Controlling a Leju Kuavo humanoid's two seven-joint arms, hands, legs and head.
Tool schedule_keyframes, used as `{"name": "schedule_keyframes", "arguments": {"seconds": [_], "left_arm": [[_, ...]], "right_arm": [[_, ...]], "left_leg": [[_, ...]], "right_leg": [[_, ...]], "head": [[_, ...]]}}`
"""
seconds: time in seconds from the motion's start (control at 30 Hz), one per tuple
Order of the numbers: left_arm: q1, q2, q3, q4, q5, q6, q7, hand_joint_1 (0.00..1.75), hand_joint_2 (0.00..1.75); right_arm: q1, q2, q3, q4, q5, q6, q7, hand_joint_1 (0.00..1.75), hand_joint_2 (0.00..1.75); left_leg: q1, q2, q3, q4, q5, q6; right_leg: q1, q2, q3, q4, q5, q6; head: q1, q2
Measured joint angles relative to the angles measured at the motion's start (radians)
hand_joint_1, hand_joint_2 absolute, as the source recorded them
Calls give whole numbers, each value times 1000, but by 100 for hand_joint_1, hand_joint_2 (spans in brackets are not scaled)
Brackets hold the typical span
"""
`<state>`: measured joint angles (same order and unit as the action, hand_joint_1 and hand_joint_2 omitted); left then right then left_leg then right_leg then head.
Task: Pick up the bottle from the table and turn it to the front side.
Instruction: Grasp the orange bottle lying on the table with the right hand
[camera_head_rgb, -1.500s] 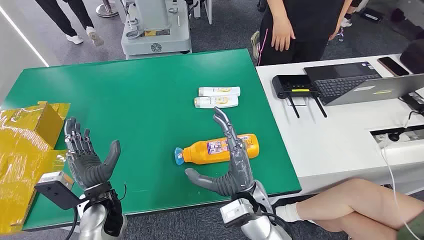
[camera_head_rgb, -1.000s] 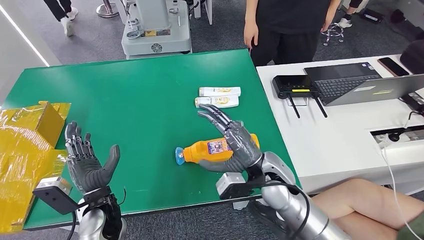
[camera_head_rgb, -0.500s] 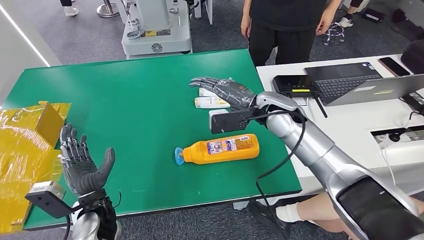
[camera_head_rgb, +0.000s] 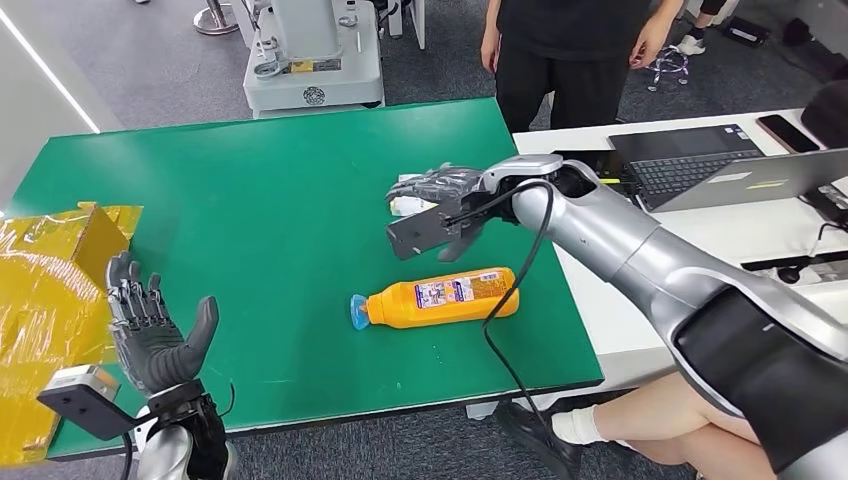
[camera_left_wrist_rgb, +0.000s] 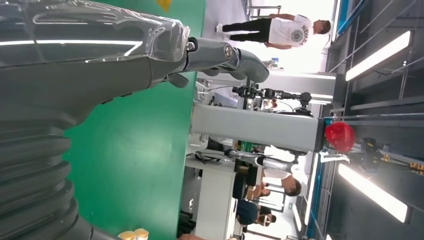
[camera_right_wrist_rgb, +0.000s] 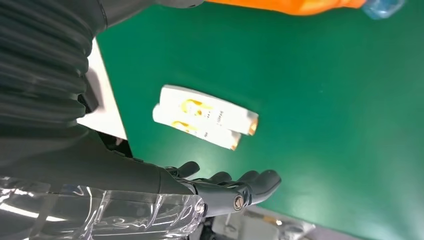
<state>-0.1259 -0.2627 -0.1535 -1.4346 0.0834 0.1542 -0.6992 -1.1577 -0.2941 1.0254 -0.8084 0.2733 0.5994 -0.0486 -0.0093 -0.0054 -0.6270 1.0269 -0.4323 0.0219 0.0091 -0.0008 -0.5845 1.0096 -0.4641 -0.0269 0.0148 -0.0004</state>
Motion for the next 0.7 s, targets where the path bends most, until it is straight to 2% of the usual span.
{"name": "schedule_keyframes", "arguments": {"seconds": [0.2,0.47,0.7], "left_arm": [[2,3,13,-7,2,6,0,0,175],[3,7,14,-10,5,11,0,0,175],[1,8,17,-10,9,19,0,0,175]], "right_arm": [[-51,0,125,26,-60,5,64,0,175],[-72,-3,213,42,-122,-3,107,0,175],[-28,-53,288,38,-180,-76,101,0,175]], "left_leg": [[0,0,0,0,0,0],[0,0,0,0,0,0],[0,-1,0,0,0,0]], "right_leg": [[0,0,0,0,0,0],[0,0,0,0,0,0],[0,-1,0,-1,0,0]], "head": [[0,0],[0,0],[0,0]]}}
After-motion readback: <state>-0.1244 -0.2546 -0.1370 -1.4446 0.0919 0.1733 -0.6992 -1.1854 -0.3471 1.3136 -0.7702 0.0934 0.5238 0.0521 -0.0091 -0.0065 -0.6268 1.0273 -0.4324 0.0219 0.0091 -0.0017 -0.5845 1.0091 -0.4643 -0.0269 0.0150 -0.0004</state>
